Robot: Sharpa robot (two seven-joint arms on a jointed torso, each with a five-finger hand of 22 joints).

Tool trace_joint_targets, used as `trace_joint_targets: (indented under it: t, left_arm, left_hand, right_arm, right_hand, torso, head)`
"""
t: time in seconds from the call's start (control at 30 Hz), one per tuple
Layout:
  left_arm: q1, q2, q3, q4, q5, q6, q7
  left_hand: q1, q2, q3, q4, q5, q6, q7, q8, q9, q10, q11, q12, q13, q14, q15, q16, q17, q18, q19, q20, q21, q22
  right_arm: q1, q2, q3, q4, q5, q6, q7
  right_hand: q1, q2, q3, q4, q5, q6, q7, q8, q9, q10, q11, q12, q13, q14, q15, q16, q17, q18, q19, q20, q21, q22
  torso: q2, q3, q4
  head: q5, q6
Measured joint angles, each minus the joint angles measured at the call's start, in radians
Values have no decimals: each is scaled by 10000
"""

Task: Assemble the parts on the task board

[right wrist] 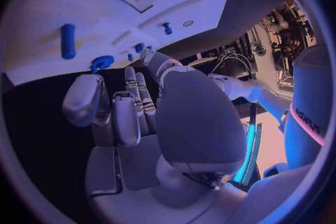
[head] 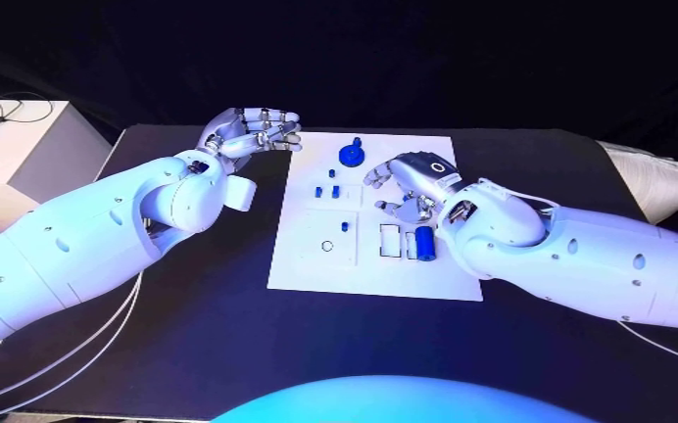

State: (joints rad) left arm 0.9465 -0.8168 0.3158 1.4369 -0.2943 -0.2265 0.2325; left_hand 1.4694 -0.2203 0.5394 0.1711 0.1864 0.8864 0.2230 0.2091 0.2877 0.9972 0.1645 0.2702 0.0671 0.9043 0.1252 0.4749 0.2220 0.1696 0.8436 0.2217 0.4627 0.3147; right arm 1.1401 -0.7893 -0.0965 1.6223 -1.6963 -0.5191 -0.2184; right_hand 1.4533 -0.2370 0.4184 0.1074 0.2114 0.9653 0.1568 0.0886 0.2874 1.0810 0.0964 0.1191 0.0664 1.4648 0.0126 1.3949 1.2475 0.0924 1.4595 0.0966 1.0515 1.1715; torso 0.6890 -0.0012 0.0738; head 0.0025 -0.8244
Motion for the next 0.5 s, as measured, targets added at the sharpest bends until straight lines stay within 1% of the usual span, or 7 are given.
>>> trace_joint_targets:
  t: [0.07, 0.13, 0.17, 0.27, 0.37, 0.4, 0.5]
  left_arm:
    - [0, -3, 0, 0, 0, 1, -2]
    - [-1, -5, 0, 0, 0, 3, -3]
    - [-1, -5, 0, 0, 0, 5, -4]
    - [-2, -1, 0, 0, 0, 8, -6]
    - [-3, 6, -1, 0, 0, 11, -7]
    - [-3, 6, -1, 0, 0, 11, -7]
    - [-5, 7, -1, 0, 0, 13, -9]
  left_hand:
    - [0, 0, 0, 0, 0, 0, 0, 0, 0, 0, 0, 0, -1, 0, 0, 0, 0, 0, 0, 0, 0, 0]
    - [0, 0, 0, 0, 0, 0, 0, 0, 0, 0, 0, 0, 0, 0, 0, 0, 0, 0, 0, 0, 0, 0]
    - [0, 0, 0, 0, 0, 0, 0, 0, 0, 0, 0, 0, 0, 0, 0, 0, 0, 0, 0, 0, 0, 0]
    - [0, 0, 0, 0, 0, 0, 0, 0, 0, 0, 0, 0, 0, 0, 0, 0, -1, 0, 0, 0, 0, -9]
    - [0, 0, 0, 0, 0, 0, 0, 0, -8, 0, 0, 0, 0, 0, 0, 0, -1, 0, 0, 0, 0, -10]
    - [0, 0, 0, 0, 0, 0, 0, 0, -9, 0, 0, 0, 0, 0, 0, 0, -1, 0, 0, 0, 0, -9]
    - [0, 0, 0, 0, 0, 0, 0, 0, -9, 0, 0, 0, -1, 0, 0, 0, -1, 0, 0, 0, 0, -9]
  right_arm:
    - [244, -222, 21, 6, 359, 205, 21]
    - [416, -382, 32, 0, 607, 412, 38]
    - [520, -475, 38, -28, 725, 567, 47]
    - [714, -624, 60, -217, 869, 969, 55]
    - [802, -708, 62, -412, 880, 1368, 53]
    - [807, -714, 62, -426, 877, 1406, 52]
    - [843, -736, 60, -541, 807, 1768, 33]
  right_hand:
    - [-20, -20, 31, 31, 56, 35, 35, -38, -13, 0, 0, 0, -4, 0, 0, 14, 15, -1, 0, 0, 37, 19]
    - [-50, -151, 31, 31, 57, 35, 35, -38, -26, 0, 0, 0, -14, 0, 0, 14, 36, 0, 0, 0, 37, 19]
    - [-57, -158, 31, 32, 79, 35, 35, -38, -27, 0, 0, 0, -14, 0, 0, 35, 44, 0, 0, 0, 37, 19]
    - [-109, -210, 31, 32, 94, 69, 1, -38, -41, -3, -3, -58, -14, 0, 0, 53, 57, 0, 0, 0, 37, 19]
    - [-162, -263, 27, 36, 94, 88, -18, -38, -41, -52, -52, -58, -14, 0, 0, 53, 58, 0, -1, 0, 37, 18]
    - [-162, -263, 8, 54, 94, 100, -30, -38, -50, -55, -49, -58, -14, 0, 0, 53, 58, 0, -1, 0, 37, 18]
    - [-162, -263, -30, 92, 94, 95, -34, -37, -55, -93, -14, -95, -14, 0, 0, 53, 58, 0, -1, 0, 37, 18]
  torso:
    - [0, -4, 0]
    - [-1, -3, 0]
    - [-1, -3, 0]
    - [-1, -3, 2]
    - [-1, -3, 9]
    - [0, -3, 13]
    - [4, -3, 22]
  head:
    - [-58, 41]
    - [-136, 89]
    - [-164, 107]
    - [-233, 158]
    - [-272, 191]
    - [-287, 197]
    - [-315, 208]
